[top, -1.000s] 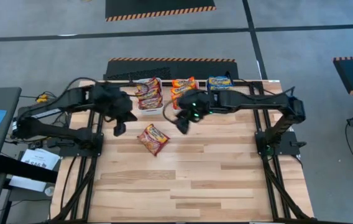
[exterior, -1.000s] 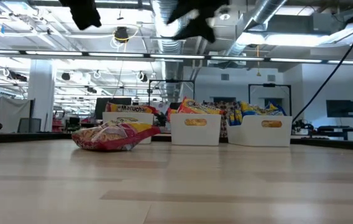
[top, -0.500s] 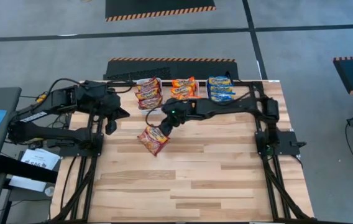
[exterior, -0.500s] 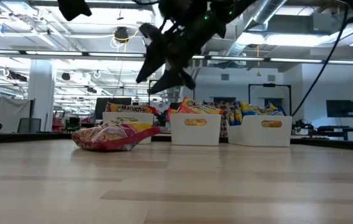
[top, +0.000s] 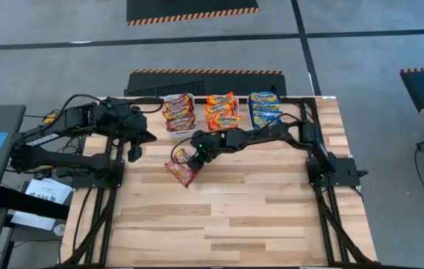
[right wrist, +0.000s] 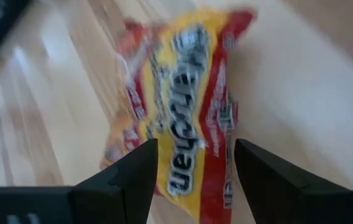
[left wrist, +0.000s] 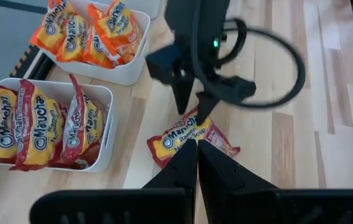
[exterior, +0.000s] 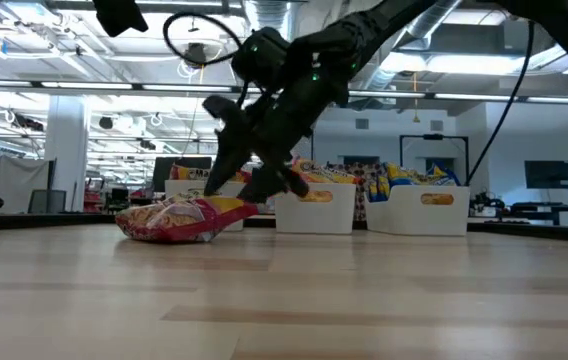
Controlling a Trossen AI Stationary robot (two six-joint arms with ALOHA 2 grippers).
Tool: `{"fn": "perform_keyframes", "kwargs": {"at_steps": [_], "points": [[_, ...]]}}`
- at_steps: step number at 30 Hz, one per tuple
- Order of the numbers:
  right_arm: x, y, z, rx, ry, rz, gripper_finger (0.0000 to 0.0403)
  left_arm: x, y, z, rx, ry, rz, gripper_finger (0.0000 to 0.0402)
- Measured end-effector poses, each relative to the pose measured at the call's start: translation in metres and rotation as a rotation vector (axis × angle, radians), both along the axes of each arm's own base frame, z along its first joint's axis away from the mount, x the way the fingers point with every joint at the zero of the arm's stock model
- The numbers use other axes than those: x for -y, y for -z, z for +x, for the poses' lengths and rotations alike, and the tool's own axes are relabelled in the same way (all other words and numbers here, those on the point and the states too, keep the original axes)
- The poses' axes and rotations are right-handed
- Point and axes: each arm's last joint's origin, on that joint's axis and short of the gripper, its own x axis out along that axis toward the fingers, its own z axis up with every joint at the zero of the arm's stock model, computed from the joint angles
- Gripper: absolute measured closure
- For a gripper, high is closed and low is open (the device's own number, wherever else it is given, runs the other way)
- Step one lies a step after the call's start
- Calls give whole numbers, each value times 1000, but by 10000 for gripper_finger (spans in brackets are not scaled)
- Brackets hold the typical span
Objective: Sort Maruchan noodles
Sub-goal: Put the red noodle pack into the left white bin
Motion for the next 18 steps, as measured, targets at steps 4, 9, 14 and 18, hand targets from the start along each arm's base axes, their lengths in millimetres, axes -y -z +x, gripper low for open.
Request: {"fn": "perform_keyframes", "kwargs": {"at_steps": [4, 9, 14, 18], "points": [[-5, 15, 2, -33, 4, 26, 164, 0, 0, 0, -1, -1, -2, 401], [-5, 23, 4, -45, 14, 52, 166, 0, 2, -1, -18, -1, -7, 401], [-5, 23, 4, -46, 27, 63, 224, 0, 2, -1, -28, -1, -9, 401], [-6, 23, 4, -48, 33, 94, 320, 0, 2, -1, -28, -1, -9, 401]]}}
